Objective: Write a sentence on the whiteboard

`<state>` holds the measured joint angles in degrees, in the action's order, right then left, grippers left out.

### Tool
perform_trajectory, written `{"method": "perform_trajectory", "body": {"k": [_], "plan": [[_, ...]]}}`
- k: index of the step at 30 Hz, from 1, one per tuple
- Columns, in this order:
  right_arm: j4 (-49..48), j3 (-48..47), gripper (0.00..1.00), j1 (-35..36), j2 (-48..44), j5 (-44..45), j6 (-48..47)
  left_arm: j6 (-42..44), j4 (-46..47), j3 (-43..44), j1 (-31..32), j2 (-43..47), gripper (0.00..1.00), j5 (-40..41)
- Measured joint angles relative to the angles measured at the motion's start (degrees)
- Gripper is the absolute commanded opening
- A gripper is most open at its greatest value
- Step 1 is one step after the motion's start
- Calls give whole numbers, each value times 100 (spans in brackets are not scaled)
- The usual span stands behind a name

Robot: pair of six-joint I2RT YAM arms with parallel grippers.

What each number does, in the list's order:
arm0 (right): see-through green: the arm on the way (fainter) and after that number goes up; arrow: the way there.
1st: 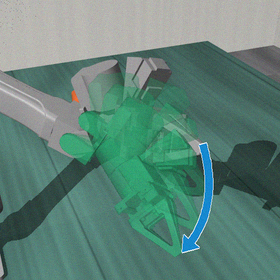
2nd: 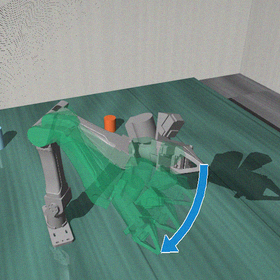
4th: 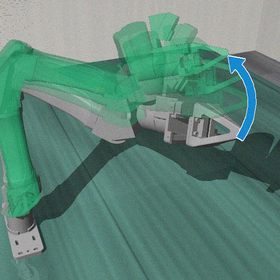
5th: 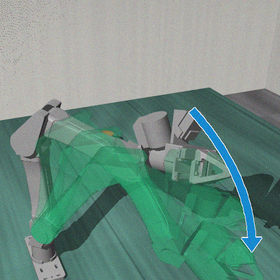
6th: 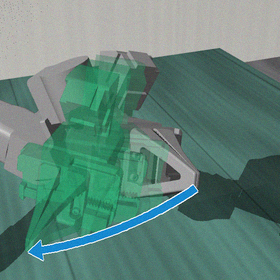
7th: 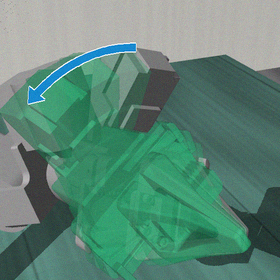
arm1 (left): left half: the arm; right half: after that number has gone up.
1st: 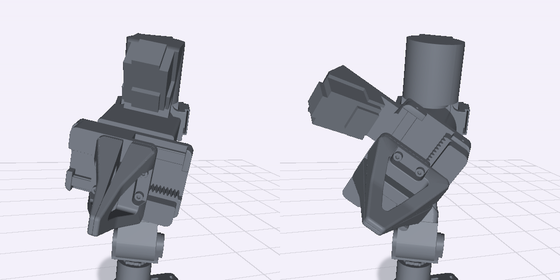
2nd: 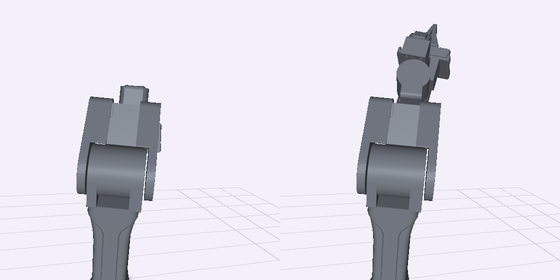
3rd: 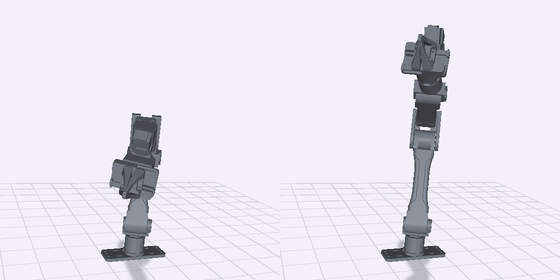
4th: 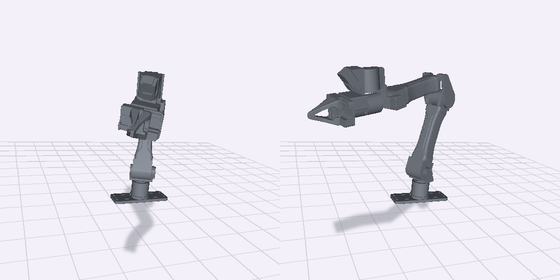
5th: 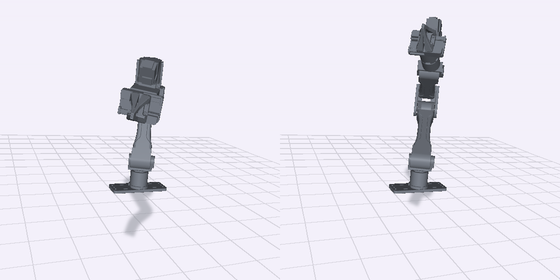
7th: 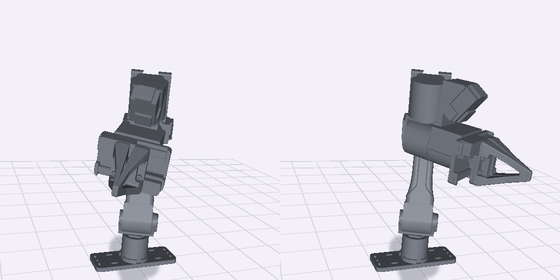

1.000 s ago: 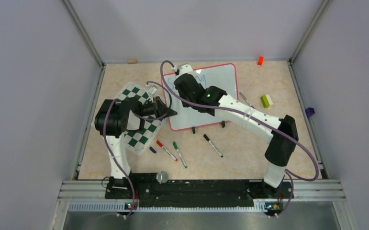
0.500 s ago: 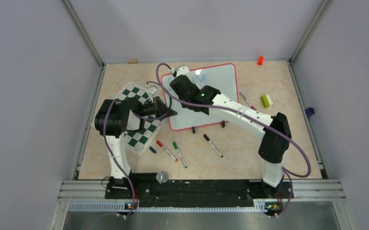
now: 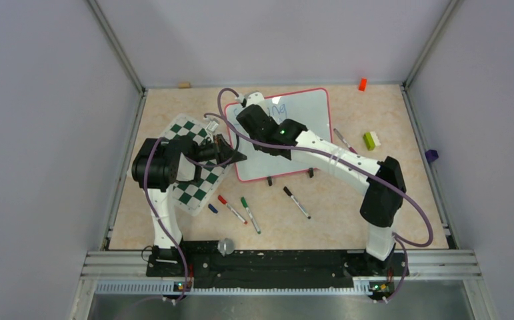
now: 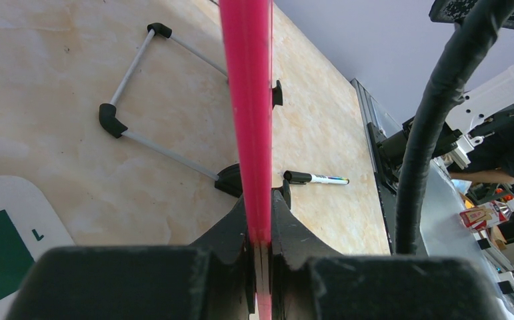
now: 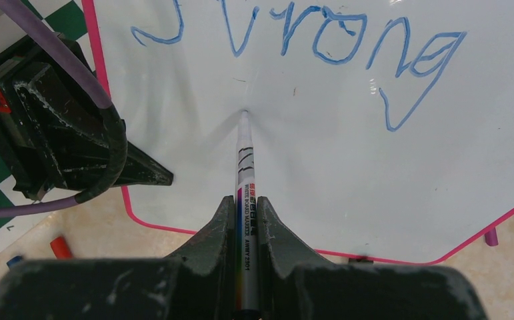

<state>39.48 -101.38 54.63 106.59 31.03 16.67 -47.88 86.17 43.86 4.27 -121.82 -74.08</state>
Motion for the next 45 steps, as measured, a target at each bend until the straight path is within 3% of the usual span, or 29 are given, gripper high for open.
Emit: {"method": "perform_trajectory", "body": {"k": [31,45], "plan": [[63,-186,0,11,181,205,-9,-22,-7,-15,-11,2,0,50],[70,-184,0,15,186,-225,-103,-17,0,-15,-11,2,0,46]]}}
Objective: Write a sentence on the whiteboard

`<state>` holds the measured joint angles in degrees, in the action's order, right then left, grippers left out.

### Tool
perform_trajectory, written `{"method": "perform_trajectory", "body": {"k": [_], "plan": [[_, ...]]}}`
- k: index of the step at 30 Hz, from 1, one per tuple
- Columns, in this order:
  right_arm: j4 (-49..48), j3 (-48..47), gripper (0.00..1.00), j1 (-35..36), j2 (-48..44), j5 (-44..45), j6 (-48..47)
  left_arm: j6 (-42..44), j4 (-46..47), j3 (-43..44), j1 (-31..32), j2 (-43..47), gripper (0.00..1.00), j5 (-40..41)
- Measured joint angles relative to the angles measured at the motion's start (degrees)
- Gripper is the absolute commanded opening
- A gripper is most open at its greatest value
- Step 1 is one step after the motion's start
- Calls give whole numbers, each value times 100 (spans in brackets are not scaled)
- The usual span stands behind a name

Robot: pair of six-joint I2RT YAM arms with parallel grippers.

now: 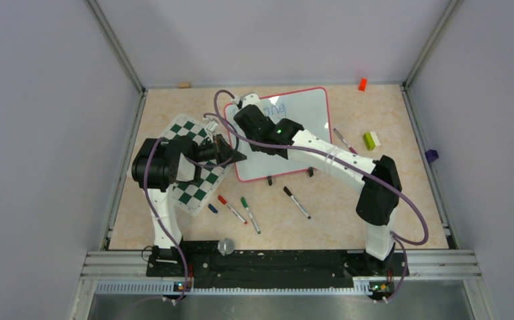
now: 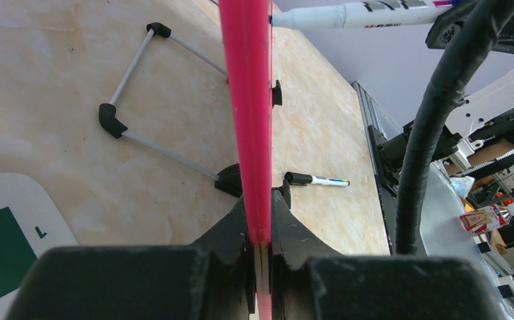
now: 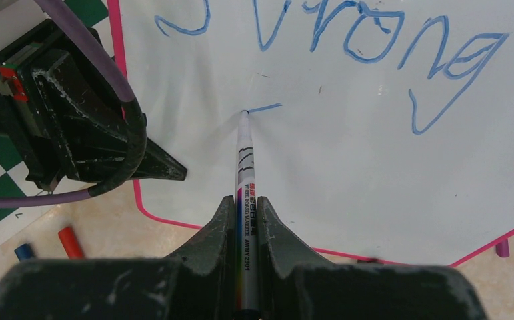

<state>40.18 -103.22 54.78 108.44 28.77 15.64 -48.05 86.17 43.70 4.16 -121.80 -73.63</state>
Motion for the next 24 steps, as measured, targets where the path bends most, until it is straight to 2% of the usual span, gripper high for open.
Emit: {"method": "perform_trajectory", "body": {"k": [24], "plan": [[323,85,0,13,-4,87,162,0,26,-33,0,0,0,26]]}}
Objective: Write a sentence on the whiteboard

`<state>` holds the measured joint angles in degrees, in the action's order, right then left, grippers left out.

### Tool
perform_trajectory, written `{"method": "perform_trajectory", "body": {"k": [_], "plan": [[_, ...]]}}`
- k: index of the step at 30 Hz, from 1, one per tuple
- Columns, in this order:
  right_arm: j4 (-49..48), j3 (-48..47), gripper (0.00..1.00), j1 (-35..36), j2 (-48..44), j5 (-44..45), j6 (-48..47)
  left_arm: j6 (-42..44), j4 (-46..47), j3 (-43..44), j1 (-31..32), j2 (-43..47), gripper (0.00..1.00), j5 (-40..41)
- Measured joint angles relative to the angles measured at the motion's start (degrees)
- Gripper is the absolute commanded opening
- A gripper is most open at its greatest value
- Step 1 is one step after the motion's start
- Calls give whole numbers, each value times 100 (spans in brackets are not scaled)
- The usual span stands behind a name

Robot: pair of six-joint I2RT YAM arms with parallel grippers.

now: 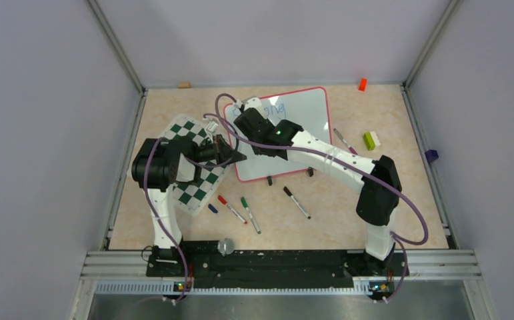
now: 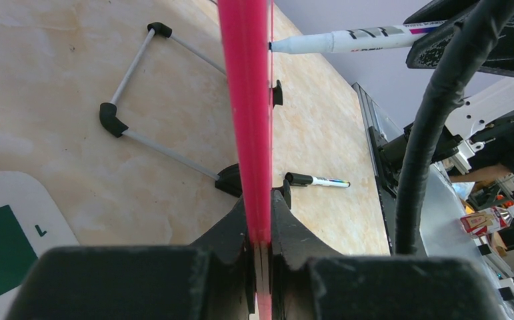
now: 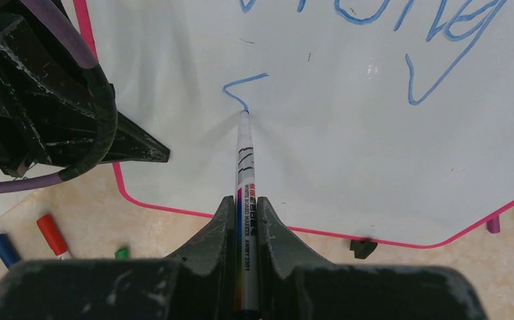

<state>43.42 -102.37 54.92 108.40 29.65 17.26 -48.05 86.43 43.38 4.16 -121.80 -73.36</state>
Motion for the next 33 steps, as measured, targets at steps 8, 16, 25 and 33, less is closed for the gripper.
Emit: {"method": "perform_trajectory", "body": {"k": [8,16,25,33], "plan": [[50,37,0,9,0,-96,35,-2,9,-11,0,0,0,17],[-116,37,0,9,0,-317,33,0,13,-11,0,0,0,13],[-479,321,0,7,-173,-404,35,2,17,-11,0,0,0,11],[-837,874,0,-87,-852,-400,98,2,17,-11,0,0,0,13]]}}
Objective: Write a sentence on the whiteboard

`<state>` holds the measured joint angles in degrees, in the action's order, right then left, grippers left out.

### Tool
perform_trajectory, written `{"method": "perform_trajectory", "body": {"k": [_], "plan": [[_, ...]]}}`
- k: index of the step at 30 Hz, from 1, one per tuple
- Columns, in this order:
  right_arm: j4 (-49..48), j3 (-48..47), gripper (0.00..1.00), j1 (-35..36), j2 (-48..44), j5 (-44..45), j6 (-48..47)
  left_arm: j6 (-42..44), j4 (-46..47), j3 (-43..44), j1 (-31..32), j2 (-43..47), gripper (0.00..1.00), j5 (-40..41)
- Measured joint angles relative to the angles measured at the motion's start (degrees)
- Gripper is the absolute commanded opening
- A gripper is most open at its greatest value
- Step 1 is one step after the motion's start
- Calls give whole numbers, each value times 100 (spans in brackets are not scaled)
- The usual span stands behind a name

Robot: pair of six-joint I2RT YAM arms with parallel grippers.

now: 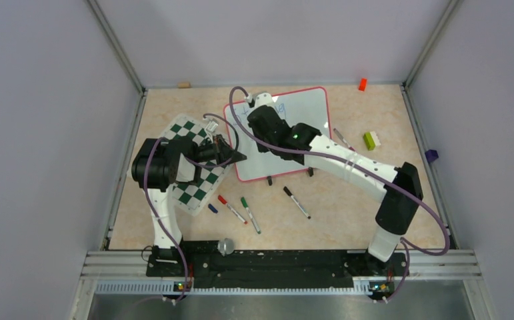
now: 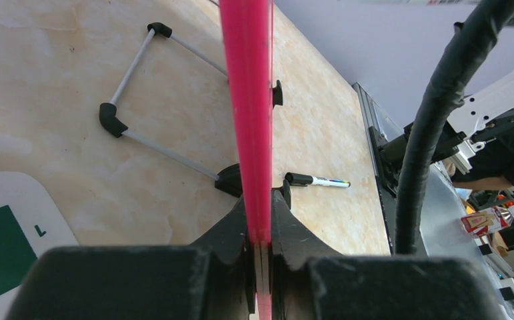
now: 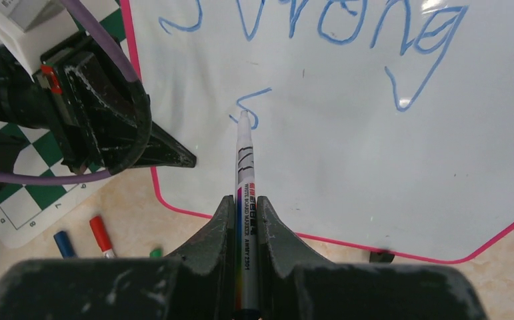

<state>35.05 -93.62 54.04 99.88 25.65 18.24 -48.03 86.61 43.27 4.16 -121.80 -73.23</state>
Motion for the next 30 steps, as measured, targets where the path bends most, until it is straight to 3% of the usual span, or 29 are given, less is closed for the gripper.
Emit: {"method": "perform_trajectory", "body": {"k": [30], "plan": [[157,-332,0,-240,282,190,44,0,0,0,0,0,0,-2]]}}
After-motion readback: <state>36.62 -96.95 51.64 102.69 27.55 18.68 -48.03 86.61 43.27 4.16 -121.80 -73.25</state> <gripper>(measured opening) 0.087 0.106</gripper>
